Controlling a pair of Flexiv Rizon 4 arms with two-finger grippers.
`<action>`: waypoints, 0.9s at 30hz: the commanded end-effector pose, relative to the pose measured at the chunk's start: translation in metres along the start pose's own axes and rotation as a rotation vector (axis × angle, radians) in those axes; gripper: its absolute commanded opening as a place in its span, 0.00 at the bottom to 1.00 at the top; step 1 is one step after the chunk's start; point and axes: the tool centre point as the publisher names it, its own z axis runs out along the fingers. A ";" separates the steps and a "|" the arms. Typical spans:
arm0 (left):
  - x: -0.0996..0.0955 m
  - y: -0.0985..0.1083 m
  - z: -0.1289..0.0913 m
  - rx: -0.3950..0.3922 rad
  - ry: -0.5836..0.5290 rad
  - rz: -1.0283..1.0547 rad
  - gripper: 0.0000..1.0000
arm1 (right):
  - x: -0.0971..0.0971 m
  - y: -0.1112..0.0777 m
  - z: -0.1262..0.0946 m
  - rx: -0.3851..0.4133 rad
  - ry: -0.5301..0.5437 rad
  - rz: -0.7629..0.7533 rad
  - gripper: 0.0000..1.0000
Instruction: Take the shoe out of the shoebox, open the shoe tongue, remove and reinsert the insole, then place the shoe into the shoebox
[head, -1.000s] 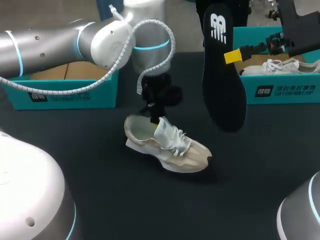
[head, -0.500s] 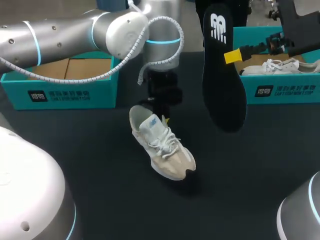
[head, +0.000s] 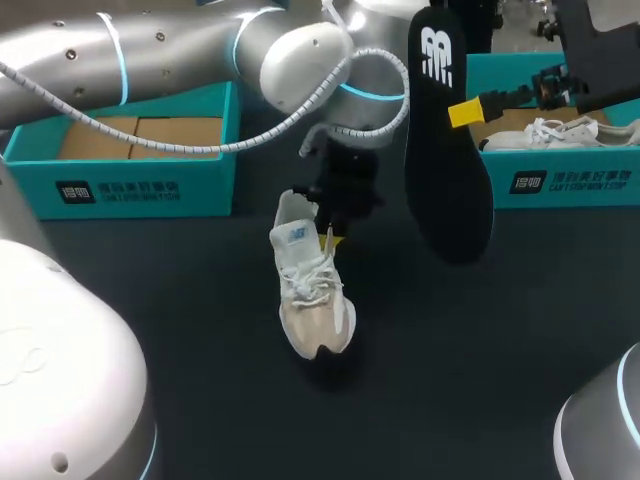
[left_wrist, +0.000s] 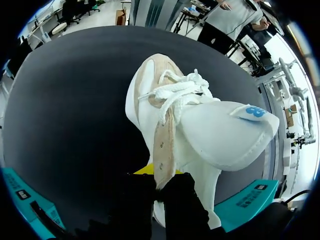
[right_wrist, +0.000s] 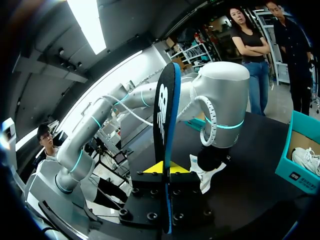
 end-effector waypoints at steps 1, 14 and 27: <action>-0.006 0.006 -0.003 0.013 0.057 -0.005 0.00 | -0.001 0.002 0.002 0.003 0.000 0.001 0.00; -0.027 0.023 0.006 0.007 0.085 0.042 0.00 | -0.001 0.002 0.002 0.003 0.000 0.001 0.00; -0.048 0.021 0.013 0.021 0.083 0.102 0.00 | -0.001 0.002 0.002 0.003 0.000 0.001 0.00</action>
